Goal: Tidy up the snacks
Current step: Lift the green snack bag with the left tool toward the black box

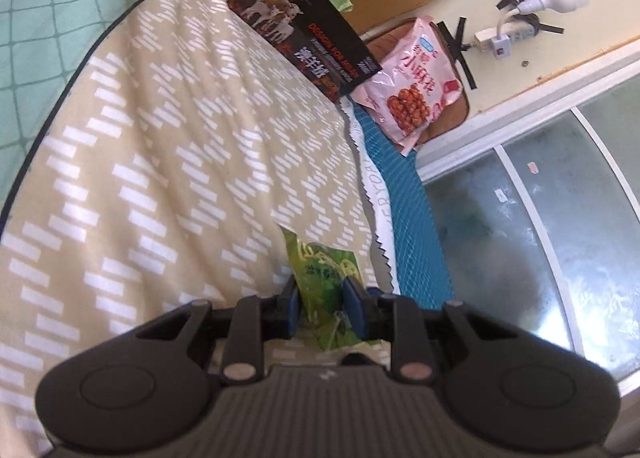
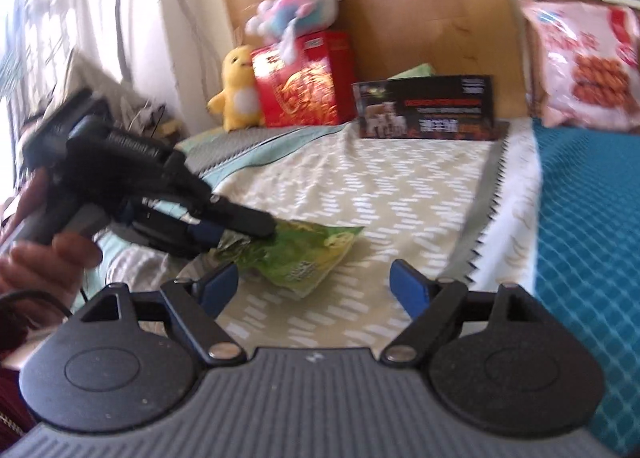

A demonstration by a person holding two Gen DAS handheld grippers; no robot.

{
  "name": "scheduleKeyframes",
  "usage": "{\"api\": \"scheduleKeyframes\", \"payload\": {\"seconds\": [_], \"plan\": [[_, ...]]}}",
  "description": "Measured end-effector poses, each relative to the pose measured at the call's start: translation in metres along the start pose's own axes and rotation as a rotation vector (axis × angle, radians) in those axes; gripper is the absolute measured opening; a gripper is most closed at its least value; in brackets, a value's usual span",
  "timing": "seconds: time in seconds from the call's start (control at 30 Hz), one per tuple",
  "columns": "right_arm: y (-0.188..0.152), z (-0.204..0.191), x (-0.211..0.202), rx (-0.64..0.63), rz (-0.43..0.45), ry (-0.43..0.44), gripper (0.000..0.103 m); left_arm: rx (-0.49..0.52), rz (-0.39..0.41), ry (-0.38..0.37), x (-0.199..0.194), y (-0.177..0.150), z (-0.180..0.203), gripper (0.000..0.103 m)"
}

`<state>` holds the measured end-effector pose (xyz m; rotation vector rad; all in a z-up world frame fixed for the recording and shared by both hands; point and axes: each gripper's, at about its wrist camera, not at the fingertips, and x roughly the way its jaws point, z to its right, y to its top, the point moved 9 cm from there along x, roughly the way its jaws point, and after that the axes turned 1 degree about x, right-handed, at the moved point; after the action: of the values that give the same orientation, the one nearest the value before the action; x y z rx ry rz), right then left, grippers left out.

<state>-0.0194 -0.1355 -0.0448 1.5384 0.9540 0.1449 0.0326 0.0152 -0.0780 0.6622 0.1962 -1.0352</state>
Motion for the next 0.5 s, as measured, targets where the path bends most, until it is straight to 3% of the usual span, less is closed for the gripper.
{"api": "scheduleKeyframes", "payload": {"seconds": [0.1, 0.17, 0.2, 0.5], "plan": [[0.002, -0.008, 0.008, -0.054, -0.018, 0.027, 0.055, 0.023, 0.0, -0.008, -0.001, 0.002, 0.005, 0.023], [0.006, -0.006, 0.011, -0.028, -0.023, 0.046, 0.046, 0.052, 0.008, -0.003, -0.004, 0.009, 0.01, 0.023], [0.008, -0.006, 0.01, -0.013, -0.023, 0.069, 0.034, 0.067, 0.01, -0.001, -0.004, 0.013, 0.014, 0.023], [0.068, 0.012, 0.02, -0.114, 0.051, 0.004, 0.033, 0.256, 0.048, 0.034, 0.007, 0.085, 0.065, 0.024]]}}
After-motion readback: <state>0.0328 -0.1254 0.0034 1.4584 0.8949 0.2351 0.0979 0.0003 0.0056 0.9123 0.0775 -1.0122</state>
